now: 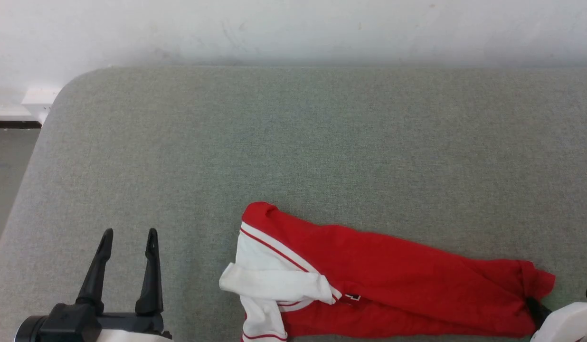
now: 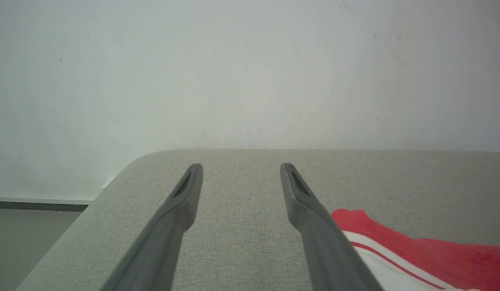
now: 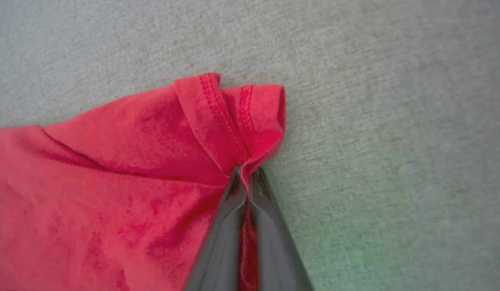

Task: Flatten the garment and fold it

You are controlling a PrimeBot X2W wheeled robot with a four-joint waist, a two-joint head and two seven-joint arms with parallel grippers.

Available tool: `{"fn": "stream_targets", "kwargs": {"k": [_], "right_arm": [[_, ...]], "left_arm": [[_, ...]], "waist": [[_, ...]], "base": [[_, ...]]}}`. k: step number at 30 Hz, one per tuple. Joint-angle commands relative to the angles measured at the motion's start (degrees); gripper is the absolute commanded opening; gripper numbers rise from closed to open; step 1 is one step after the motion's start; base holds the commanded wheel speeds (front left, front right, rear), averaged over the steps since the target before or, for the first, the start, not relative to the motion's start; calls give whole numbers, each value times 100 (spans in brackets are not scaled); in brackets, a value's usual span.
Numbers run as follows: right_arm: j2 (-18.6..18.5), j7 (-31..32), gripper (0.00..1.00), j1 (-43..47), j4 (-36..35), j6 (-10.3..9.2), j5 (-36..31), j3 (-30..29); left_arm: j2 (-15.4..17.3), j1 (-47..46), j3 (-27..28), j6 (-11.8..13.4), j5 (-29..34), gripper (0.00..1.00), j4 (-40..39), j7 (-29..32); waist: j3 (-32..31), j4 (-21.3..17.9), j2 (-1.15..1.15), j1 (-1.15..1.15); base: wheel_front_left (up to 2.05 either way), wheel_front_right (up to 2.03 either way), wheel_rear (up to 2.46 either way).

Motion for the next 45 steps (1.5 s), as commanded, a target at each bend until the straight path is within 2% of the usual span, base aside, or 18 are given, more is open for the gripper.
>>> {"fn": "stream_targets", "kwargs": {"k": [1, 7, 13, 20, 24, 28, 32, 41, 45], "right_arm": [[77, 12, 0, -83, 159, -9, -70, 39], [77, -59, 0, -312, -93, -9, -386, -236], [52, 158, 0, -433, -595, -9, -924, -943], [-330, 314, 0, -543, -839, -9, -1378, -1757], [-475, 319, 0, -633, -871, -9, -1559, -1923], [-352, 408, 0, -660, -1059, -9, -1441, -1643], [-192, 602, 0, -583, -1394, -9, -1002, -1130], [22, 1549, 0, 6, -2456, -9, -6, 518], [44, 1787, 0, 151, -2686, -9, 136, 1344]], "left_arm": [[-32, -22, 40, -43, 53, 100, 29, -27], [-62, -25, 33, -114, 168, 100, 130, -27], [-33, 24, -38, -149, 387, 100, 264, -27], [-14, 15, -127, -220, 534, 100, 370, -27], [-30, -29, -146, -253, 552, 100, 398, -27], [-58, -66, -154, -277, 552, 100, 416, -27], [-104, -80, -172, -300, 540, 100, 460, -27], [-234, -33, -199, -343, 502, 100, 577, -27], [-271, 19, -173, -367, 482, 100, 614, -27]], "waist": [[0, -5, 0, 1], [-46, -47, 0, 1], [-151, -78, 0, 1], [-188, -128, 0, 1], [-174, -163, 0, 1], [-148, -203, 0, 1], [-161, -227, 0, 1], [-337, -189, 0, 1], [-393, -147, 0, 1]], "base": [[0, 0, 0], [0, 0, 0], [0, 0, 0], [0, 0, 0], [0, 0, 0], [0, 0, 0], [0, 0, 0], [0, 0, 0], [0, 0, 0]]}}
